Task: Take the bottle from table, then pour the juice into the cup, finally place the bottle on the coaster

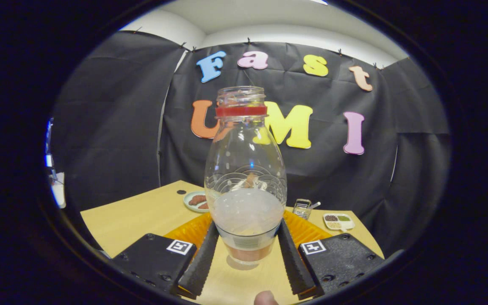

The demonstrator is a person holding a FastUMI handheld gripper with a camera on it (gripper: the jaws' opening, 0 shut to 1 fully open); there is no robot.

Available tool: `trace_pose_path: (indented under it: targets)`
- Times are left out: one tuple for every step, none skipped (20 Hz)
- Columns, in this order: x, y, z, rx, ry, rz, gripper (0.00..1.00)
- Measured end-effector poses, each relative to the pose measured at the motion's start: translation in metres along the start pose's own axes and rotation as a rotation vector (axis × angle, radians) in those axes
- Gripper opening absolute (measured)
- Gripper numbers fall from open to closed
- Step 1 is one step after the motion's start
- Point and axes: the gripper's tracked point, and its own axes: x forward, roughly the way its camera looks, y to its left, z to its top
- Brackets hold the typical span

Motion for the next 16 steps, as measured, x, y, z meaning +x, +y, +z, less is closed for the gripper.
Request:
trace_pose_path:
  targets:
    - [0.010, -0.003, -0.008, 0.011, 0.006, 0.005, 0.78]
    - [0.020, -0.005, -0.015, 0.017, 0.016, 0.008, 0.78]
    - [0.030, -0.008, -0.025, 0.019, 0.025, 0.013, 0.78]
    - [0.040, -0.010, -0.035, 0.025, 0.045, 0.017, 0.78]
    - [0.050, -0.012, -0.047, 0.042, 0.062, 0.027, 0.78]
    - [0.059, -0.011, -0.056, 0.058, 0.079, 0.036, 0.78]
    - [0.067, -0.011, -0.064, 0.073, 0.092, 0.043, 0.78]
    - [0.075, -0.011, -0.071, 0.082, 0.102, 0.046, 0.78]
    - [0.081, -0.010, -0.078, 0.083, 0.112, 0.049, 0.78]
    - [0.089, -0.010, -0.086, 0.085, 0.122, 0.048, 0.78]
    - [0.094, -0.009, -0.095, 0.089, 0.137, 0.050, 0.78]
    - [0.100, -0.008, -0.105, 0.096, 0.152, 0.052, 0.78]
    - [0.104, -0.006, -0.117, 0.095, 0.172, 0.051, 0.78]
    - [0.108, -0.005, -0.126, 0.095, 0.186, 0.051, 0.78]
    - [0.113, -0.004, -0.134, 0.097, 0.196, 0.049, 0.79]
    - [0.116, -0.004, -0.138, 0.099, 0.200, 0.045, 0.79]
